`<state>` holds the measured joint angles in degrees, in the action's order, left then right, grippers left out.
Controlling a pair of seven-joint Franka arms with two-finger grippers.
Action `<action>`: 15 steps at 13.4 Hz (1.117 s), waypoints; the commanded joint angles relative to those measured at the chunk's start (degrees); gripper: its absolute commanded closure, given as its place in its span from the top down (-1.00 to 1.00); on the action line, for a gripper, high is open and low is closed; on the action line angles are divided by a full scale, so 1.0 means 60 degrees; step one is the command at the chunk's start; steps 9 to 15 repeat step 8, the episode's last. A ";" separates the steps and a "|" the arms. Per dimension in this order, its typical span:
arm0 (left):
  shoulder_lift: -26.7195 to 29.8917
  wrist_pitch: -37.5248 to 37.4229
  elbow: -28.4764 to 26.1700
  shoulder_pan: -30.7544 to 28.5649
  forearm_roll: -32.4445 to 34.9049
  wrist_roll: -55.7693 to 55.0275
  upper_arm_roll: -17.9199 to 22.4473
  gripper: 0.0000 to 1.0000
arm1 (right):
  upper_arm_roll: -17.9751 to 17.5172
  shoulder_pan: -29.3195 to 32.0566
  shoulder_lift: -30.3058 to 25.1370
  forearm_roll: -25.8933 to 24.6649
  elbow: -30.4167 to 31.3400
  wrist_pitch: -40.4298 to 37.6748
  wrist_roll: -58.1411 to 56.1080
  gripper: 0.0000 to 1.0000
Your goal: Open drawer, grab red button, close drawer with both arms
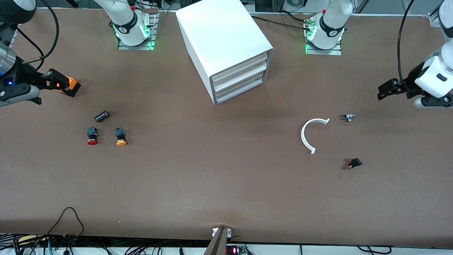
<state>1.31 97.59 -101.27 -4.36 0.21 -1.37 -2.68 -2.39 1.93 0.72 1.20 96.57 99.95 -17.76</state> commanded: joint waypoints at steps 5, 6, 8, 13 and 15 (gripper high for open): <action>0.0030 -0.0167 0.0208 0.0009 0.0446 0.0946 0.0168 1.00 | -0.0071 0.0075 0.0114 0.0020 -0.0231 0.0318 0.0148 0.99; 0.0044 -0.0153 0.0222 0.0024 0.0535 0.0960 0.0168 1.00 | -0.0071 0.0075 0.0129 0.0020 -0.0231 0.0318 0.0148 0.99; 0.0045 -0.0153 0.0223 0.0024 0.0521 0.0946 0.0168 1.00 | -0.0071 0.0075 0.0129 0.0020 -0.0231 0.0318 0.0148 0.99; 0.0045 -0.0153 0.0223 0.0024 0.0521 0.0946 0.0168 1.00 | -0.0071 0.0075 0.0129 0.0020 -0.0231 0.0318 0.0148 0.99; 0.0045 -0.0153 0.0223 0.0024 0.0521 0.0946 0.0168 1.00 | -0.0071 0.0075 0.0129 0.0020 -0.0231 0.0318 0.0148 0.99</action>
